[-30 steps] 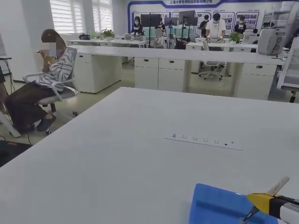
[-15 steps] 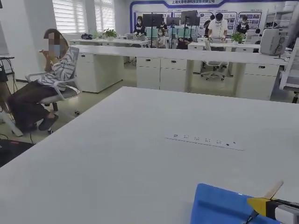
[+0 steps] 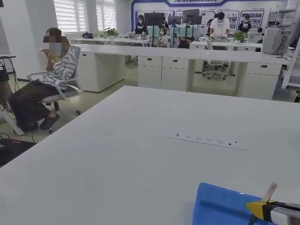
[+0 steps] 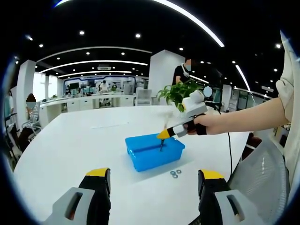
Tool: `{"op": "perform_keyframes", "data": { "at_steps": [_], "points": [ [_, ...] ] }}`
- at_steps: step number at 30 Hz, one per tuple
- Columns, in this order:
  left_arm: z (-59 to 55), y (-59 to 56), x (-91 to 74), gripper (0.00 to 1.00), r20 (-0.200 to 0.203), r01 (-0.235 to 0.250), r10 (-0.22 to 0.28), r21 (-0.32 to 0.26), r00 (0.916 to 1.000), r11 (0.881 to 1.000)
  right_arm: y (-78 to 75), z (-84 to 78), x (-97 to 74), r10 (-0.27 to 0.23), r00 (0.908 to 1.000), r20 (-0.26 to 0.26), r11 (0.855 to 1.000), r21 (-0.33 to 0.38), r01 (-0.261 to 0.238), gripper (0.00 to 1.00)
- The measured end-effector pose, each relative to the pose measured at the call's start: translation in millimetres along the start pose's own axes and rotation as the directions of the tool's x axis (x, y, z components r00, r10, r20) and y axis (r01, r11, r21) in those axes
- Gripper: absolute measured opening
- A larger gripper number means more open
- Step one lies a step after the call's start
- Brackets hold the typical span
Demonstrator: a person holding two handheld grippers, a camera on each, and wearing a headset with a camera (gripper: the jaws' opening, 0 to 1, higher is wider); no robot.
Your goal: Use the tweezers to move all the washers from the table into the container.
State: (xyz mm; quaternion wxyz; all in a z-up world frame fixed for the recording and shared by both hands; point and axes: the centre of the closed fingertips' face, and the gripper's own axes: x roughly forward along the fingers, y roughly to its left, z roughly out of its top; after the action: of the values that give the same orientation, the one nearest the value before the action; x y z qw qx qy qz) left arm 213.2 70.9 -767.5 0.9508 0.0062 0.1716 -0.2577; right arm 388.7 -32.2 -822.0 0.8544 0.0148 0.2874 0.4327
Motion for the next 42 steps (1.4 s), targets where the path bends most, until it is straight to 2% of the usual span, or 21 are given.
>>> {"op": "perform_keyframes", "data": {
  "at_steps": [3, 11, 23, 29, 37, 42],
  "points": [
    [-0.2, 0.3, -0.2, 0.77, -0.001, -0.001, 0.001, -0.002, 1.0000, 1.000, -1.1, -3.8, 1.3, -0.010, 0.9998, -0.020, 1.000, -0.024, 0.009, 0.03],
    [0.0, 0.4, -0.5, 0.77, -0.001, -0.003, 0.003, 0.000, 1.0000, 1.000, -2.2, -6.5, 2.0, -0.012, 0.9994, -0.033, 0.999, -0.038, 0.010, 0.03],
    [0.3, 0.2, -0.2, 0.77, 0.002, 0.000, 0.000, -0.001, 1.0000, 1.000, -0.6, -6.3, 0.7, -0.010, 0.9997, -0.020, 0.999, -0.051, 0.009, 0.04],
    [0.0, 0.3, -0.6, 0.77, 0.001, -0.001, 0.001, 0.003, 1.0000, 1.000, 0.4, -1.1, -5.3, -0.008, 0.9999, 0.010, 0.999, -0.039, 0.008, 0.04],
    [0.5, 0.0, -0.5, 0.77, 0.004, 0.000, 0.000, 0.000, 1.0000, 1.000, 15.5, 11.5, -17.1, 0.015, 0.9984, 0.055, 0.998, -0.059, -0.012, 0.04],
    [0.5, -0.5, -0.4, 0.77, 0.002, 0.002, -0.002, 0.001, 1.0000, 1.000, 29.3, 17.2, -22.9, 0.047, 0.9965, 0.070, 0.994, -0.102, -0.040, 0.04]
  ]
}}
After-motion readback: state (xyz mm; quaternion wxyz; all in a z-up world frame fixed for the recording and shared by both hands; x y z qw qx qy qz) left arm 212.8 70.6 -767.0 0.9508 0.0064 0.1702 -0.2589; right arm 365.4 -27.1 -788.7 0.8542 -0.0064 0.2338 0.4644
